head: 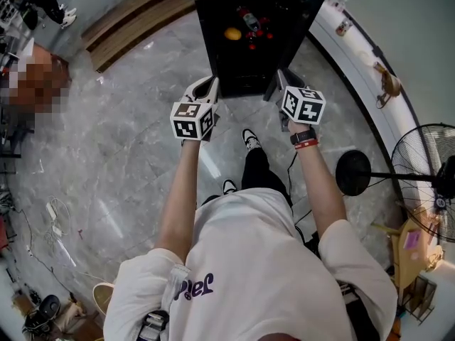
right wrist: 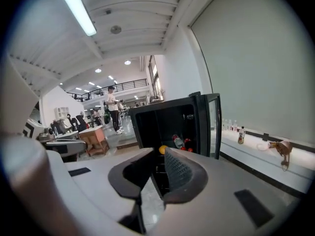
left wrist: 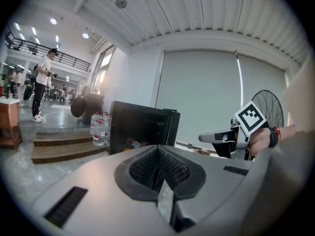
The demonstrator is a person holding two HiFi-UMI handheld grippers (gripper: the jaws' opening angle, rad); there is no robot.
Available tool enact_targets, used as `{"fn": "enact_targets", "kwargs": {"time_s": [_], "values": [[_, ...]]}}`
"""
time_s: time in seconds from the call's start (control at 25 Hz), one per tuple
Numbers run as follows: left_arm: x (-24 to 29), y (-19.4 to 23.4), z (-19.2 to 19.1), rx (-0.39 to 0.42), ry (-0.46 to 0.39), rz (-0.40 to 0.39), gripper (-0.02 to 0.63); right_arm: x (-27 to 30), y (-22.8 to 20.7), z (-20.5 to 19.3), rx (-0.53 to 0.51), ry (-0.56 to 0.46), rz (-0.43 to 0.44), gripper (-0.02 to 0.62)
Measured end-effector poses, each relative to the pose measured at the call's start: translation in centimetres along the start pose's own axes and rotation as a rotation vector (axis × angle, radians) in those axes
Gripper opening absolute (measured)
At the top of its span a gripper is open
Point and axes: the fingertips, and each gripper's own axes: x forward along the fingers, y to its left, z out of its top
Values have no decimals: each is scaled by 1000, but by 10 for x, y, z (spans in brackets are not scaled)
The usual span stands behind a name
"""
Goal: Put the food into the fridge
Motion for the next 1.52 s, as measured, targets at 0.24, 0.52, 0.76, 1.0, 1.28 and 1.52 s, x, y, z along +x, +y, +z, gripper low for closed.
{"fn": "enact_targets", "kwargs": {"time_s": [0.24,0.52,0.76,1.0,1.28,1.52], "values": [[-13,-9,11,9,-28,9,18,-30,15,8,-47,-49,-22,52],[-38,-23,27,53,-77,60,18,-66,18,14,-22,-111,-52,28],[-53,-33,30,90,-94,90,18,-83,25,10,-17,-138,-61,17],[-60,-38,28,99,-94,101,18,-92,33,7,-14,-155,-63,14],[-63,-40,31,120,-99,109,17,-99,37,11,-14,-185,-64,14],[-60,-43,31,121,-100,104,18,-101,38,13,-40,-195,-69,14]]}}
